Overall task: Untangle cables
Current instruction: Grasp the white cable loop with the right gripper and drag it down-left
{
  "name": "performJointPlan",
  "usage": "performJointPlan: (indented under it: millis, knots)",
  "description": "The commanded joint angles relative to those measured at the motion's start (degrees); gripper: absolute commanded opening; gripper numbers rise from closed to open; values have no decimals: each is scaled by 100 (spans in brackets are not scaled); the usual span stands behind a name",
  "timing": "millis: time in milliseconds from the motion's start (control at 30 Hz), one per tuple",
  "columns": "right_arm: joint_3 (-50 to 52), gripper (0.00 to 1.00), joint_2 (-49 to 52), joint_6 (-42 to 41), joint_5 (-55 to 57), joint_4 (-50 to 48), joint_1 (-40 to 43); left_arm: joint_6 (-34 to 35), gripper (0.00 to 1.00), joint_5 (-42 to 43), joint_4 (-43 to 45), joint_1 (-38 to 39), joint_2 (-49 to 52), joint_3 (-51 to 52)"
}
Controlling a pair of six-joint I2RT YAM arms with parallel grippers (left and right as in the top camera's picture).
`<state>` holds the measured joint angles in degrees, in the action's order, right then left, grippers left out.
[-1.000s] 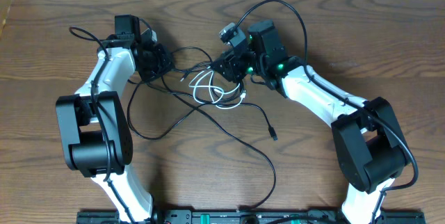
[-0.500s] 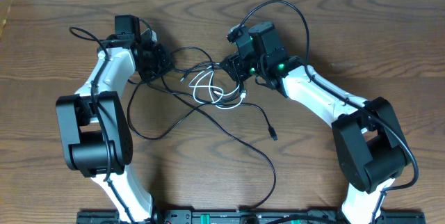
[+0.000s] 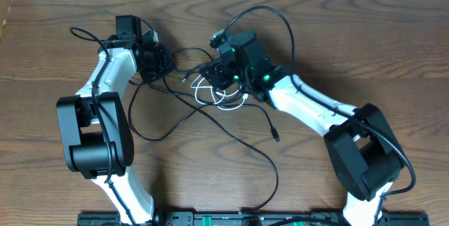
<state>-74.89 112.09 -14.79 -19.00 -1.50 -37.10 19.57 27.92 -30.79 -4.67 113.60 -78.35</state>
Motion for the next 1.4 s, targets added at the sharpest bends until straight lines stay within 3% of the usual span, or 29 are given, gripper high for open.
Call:
performJointPlan:
  millis: [0,133,267,300,333,533,800,1100,1267,1367]
  knots:
    - [-9,64,-44,-1054,24,-413,-223,4,8,-79,0,-7,22,17]
    - [-9,64,-44,-1499,-63,-1032,-387,2,8,-76,0,-7,22,17]
    - [-9,69,-46,-2450,-323,-1329,-527,2,8,-79,2,-7,22,17]
    - [-9,80,-46,-2750,-330,-1257,-566,2,9,-79,2,-7,22,17]
    - [-9,99,-46,-3086,-407,-1126,-597,2,8,-79,2,-7,22,17]
    - [-9,99,-59,-4734,-1412,-811,-684,2,9,-79,2,-9,22,17]
    - [-9,99,-321,-5178,-1661,-660,-734,2,9,-79,4,-9,22,17]
    - [-9,99,-367,-5289,229,1543,-721,2,8,-79,2,-7,22,17]
    - [-9,98,-365,-5292,1270,1561,-732,2,9,-79,4,-7,22,17]
    - [-9,90,-337,-5292,1335,1412,-780,2,9,-79,4,-7,22,17]
